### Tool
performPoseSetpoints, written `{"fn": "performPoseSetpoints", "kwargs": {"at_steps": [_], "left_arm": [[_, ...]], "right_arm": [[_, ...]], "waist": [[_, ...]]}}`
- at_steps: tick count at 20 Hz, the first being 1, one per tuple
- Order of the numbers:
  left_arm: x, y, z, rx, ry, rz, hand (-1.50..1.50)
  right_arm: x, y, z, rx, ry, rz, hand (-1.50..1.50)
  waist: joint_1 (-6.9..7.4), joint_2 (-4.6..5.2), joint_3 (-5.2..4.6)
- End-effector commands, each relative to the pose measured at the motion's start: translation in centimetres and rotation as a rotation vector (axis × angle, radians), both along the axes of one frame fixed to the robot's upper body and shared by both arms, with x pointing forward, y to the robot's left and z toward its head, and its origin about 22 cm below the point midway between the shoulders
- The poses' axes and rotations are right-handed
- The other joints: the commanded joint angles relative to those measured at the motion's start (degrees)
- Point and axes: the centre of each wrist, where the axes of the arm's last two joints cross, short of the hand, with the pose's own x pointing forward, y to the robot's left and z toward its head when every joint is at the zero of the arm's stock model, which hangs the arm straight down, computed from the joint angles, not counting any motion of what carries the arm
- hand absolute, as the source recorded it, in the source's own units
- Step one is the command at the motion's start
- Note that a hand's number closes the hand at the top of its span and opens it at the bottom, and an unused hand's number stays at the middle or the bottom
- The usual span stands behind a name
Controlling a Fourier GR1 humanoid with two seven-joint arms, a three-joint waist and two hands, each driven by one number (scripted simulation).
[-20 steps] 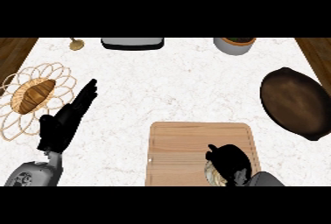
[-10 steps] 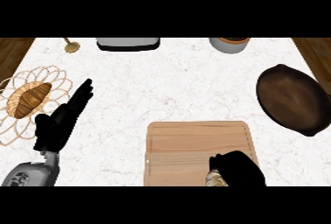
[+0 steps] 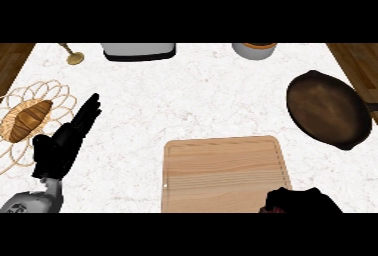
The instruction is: Pick the cupcake from the cutting board and place it in the pan
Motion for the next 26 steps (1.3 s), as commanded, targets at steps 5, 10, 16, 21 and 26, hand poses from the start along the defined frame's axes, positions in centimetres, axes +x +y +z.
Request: {"fn": "performPoseSetpoints", "kwargs": {"at_steps": [5, 10, 16, 21, 26], "left_arm": [[-1.8, 0.9, -0.8, -0.007, 0.012, -0.025, 0.00], [0.4, -1.4, 1.1, -0.006, 0.000, -0.033, 0.00], [0.9, -0.3, 2.9, 0.011, -0.031, -0.052, 0.00], [1.8, -2.0, 0.1, -0.007, -0.020, -0.082, 0.00], [-0.1, -1.8, 0.0, -0.014, -0.022, -0.055, 0.00]], "right_arm": [[-4.5, -2.3, 3.7, 0.194, -0.323, -0.073, 1.50], [-3.6, -5.4, 2.5, 0.281, -0.357, -0.212, 1.50], [0.1, -9.2, 1.5, 0.452, -0.359, -0.294, 1.50], [5.2, -13.9, -0.9, 0.444, -0.378, -0.322, 1.50], [9.5, -16.3, -0.5, 0.378, -0.419, -0.377, 1.50]], "waist": [[1.85, 0.44, -0.04], [2.49, 0.86, -0.01], [3.91, 1.03, 0.02], [4.05, 1.28, -0.05], [4.46, 1.10, -0.09]]}}
